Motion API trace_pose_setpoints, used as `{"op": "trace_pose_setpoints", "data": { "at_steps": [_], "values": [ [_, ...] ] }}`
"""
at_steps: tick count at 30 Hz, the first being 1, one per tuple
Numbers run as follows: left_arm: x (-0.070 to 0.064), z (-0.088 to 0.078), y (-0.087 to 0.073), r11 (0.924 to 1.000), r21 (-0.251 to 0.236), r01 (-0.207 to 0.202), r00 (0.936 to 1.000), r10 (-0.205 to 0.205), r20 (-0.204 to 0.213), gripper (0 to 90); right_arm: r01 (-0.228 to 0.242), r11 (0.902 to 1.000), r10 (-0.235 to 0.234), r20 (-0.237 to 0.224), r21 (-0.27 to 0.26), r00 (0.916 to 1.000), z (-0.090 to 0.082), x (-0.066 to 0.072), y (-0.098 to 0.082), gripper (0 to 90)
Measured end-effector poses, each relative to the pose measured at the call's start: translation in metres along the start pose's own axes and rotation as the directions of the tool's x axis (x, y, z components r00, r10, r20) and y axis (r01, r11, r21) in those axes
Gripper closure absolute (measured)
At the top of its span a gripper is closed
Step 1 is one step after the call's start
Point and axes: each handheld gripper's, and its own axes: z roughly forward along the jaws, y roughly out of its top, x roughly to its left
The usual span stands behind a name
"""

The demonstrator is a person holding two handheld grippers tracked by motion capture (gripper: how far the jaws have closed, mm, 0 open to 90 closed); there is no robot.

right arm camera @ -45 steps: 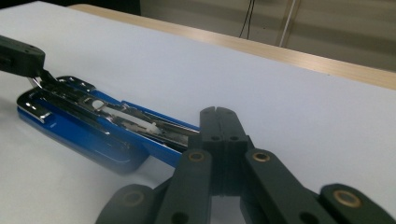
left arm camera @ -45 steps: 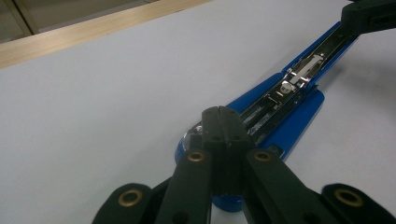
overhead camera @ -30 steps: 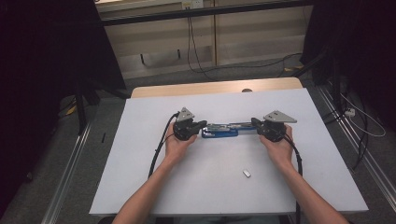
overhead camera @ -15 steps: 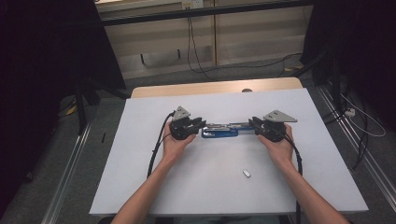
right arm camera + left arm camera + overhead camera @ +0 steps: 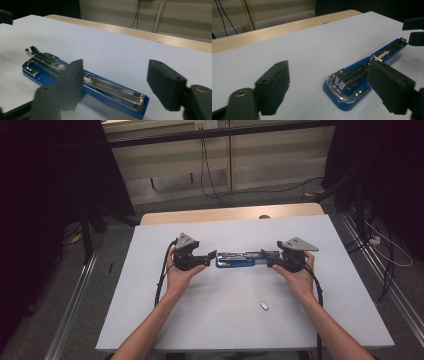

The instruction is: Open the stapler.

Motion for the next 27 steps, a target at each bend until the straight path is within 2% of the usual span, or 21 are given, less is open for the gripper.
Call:
{"op": "trace_pose_setpoints", "data": {
  "at_steps": [2, 5, 7, 11, 13, 14, 19, 22, 25, 27],
  "values": [
    [-0.002, -0.002, -0.001, 0.9999, 0.016, 0.004, 1.0000, -0.004, -0.001, 8.6, -0.011, 0.9999, 0.011, 0.017, -0.007, 0.9998, -0.001, 0.000, 0.001, 14.7],
    [-0.005, -0.006, -0.006, 0.9993, 0.031, -0.020, 0.9998, 0.020, -0.001, 4.3, -0.013, 0.9998, 0.013, 0.013, -0.016, 0.9998, -0.004, -0.001, 0.001, 11.0],
    [-0.005, -0.011, -0.008, 0.9995, 0.007, -0.030, 0.9992, 0.030, -0.025, 3.8, -0.014, 0.9998, 0.014, 0.008, -0.016, 0.9999, -0.005, 0.000, 0.002, 9.0],
    [-0.002, -0.020, -0.010, 0.9999, -0.012, -0.007, 1.0000, 0.007, 0.005, 3.5, -0.006, 0.9999, 0.006, 0.002, -0.015, 1.0000, -0.007, 0.003, 0.003, 6.3],
    [-0.002, -0.023, -0.011, 0.9996, -0.019, -0.022, 0.9998, 0.022, 0.001, 3.5, -0.006, 0.9998, 0.006, 0.007, -0.019, 1.0000, -0.009, 0.004, 0.005, 2.9],
    [-0.002, -0.025, -0.012, 0.9993, -0.016, -0.034, 0.9994, 0.034, -0.007, 3.5, -0.008, 0.9998, 0.008, 0.008, -0.019, 0.9999, -0.010, 0.004, 0.005, 2.4],
    [-0.001, -0.035, -0.015, 0.9993, -0.026, -0.027, 0.9995, 0.026, -0.016, 3.5, -0.018, 0.9995, 0.019, 0.016, -0.027, 0.9997, -0.016, 0.003, 0.005, 2.8],
    [-0.001, -0.040, -0.017, 0.9995, -0.032, 0.005, 1.0000, -0.005, 0.006, 3.5, -0.026, 0.9991, 0.026, 0.015, -0.033, 0.9995, -0.019, 0.002, 0.005, 2.8],
    [-0.001, -0.044, -0.021, 0.9999, -0.012, -0.004, 1.0000, 0.004, -0.008, 3.5, -0.022, 0.9993, 0.022, 0.019, -0.029, 0.9996, -0.021, 0.002, 0.002, 2.8],
    [0.000, -0.049, -0.022, 0.9999, -0.017, -0.005, 0.9998, 0.005, -0.018, 3.5, -0.015, 0.9995, 0.016, 0.020, -0.028, 0.9997, -0.022, 0.002, 0.001, 2.9]
  ]
}}
